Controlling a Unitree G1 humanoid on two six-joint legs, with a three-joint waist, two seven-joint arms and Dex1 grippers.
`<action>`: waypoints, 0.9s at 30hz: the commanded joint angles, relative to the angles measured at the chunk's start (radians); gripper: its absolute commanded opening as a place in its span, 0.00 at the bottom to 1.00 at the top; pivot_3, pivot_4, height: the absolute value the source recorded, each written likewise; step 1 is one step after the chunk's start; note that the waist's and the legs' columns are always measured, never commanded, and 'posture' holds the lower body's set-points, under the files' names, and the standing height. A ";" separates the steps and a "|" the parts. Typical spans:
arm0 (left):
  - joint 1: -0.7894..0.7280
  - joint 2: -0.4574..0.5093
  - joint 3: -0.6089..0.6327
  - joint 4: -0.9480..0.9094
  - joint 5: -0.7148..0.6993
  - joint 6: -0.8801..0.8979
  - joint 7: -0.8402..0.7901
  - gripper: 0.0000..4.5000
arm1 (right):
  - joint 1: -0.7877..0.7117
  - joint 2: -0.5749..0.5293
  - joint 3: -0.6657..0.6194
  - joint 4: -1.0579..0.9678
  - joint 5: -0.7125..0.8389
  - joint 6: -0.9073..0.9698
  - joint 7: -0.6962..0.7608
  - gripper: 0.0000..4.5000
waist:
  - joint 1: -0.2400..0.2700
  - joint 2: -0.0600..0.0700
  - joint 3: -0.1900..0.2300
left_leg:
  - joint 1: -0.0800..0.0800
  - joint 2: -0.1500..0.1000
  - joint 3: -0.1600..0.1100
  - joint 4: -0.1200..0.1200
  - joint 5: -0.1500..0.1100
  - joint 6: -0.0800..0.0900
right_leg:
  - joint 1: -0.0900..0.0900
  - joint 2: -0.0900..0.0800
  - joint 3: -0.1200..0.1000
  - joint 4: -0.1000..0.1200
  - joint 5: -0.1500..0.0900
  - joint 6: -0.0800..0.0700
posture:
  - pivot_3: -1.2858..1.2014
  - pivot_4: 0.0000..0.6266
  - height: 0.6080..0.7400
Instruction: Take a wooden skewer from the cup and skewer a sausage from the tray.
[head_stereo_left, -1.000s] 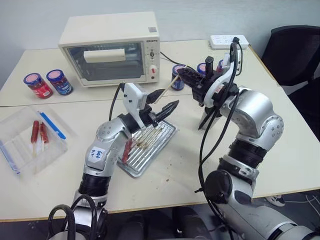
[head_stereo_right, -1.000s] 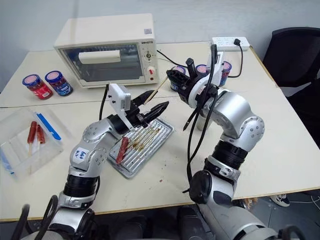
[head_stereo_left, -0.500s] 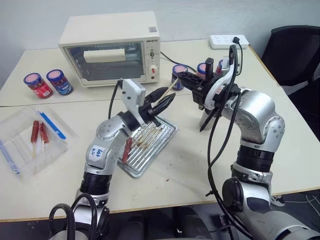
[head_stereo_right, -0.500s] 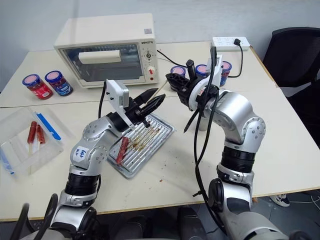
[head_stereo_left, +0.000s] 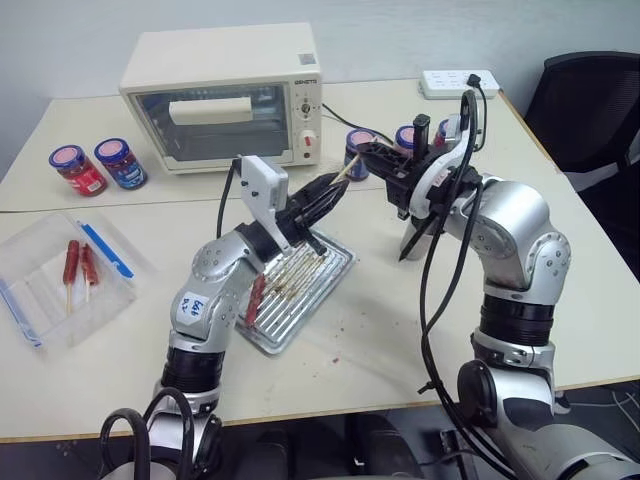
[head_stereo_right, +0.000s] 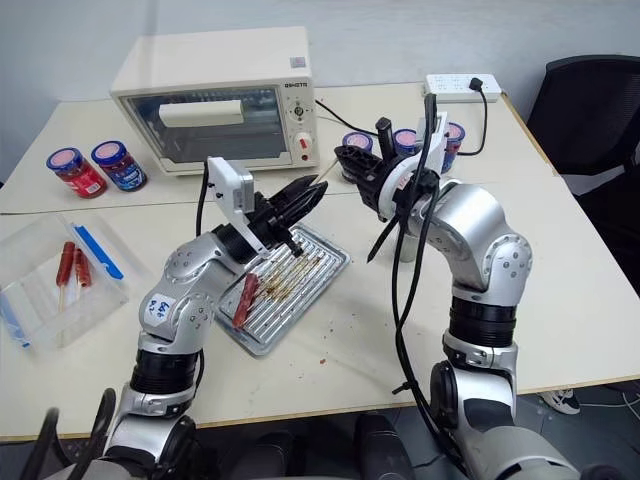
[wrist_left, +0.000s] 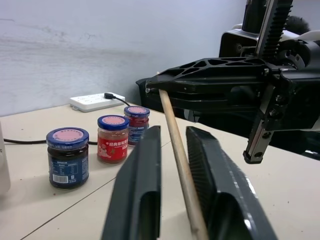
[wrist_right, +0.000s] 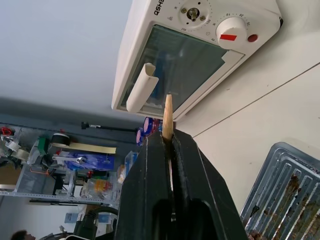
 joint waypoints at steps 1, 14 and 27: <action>0.001 -0.013 0.000 -0.045 -0.014 -0.010 0.003 0.01 | 0.004 -0.015 -0.002 -0.053 0.020 -0.017 0.014 0.00 | 0.001 0.000 0.000 | 0.000 0.000 0.000 0.000 0.000 0.000 | 0.000 0.000 0.000 0.000 0.000 0.000 | 0.52 0.24 1.00; 0.006 0.091 0.073 -0.065 -0.029 0.042 -0.010 0.00 | -0.011 -0.192 0.077 -0.044 -0.079 0.099 0.136 0.33 | 0.002 0.000 0.000 | 0.000 0.000 0.000 0.000 0.000 0.000 | 0.000 0.000 0.000 -0.001 0.000 0.000 | 0.52 0.24 1.00; 0.434 0.644 0.560 -0.283 -0.309 0.344 -0.303 0.00 | -0.084 -0.464 0.526 -0.250 -0.828 0.276 0.841 0.38 | 0.012 0.000 0.000 | -0.001 0.004 -0.001 -0.003 -0.001 0.000 | 0.000 0.002 0.000 -0.009 0.000 0.000 | 0.52 0.24 1.00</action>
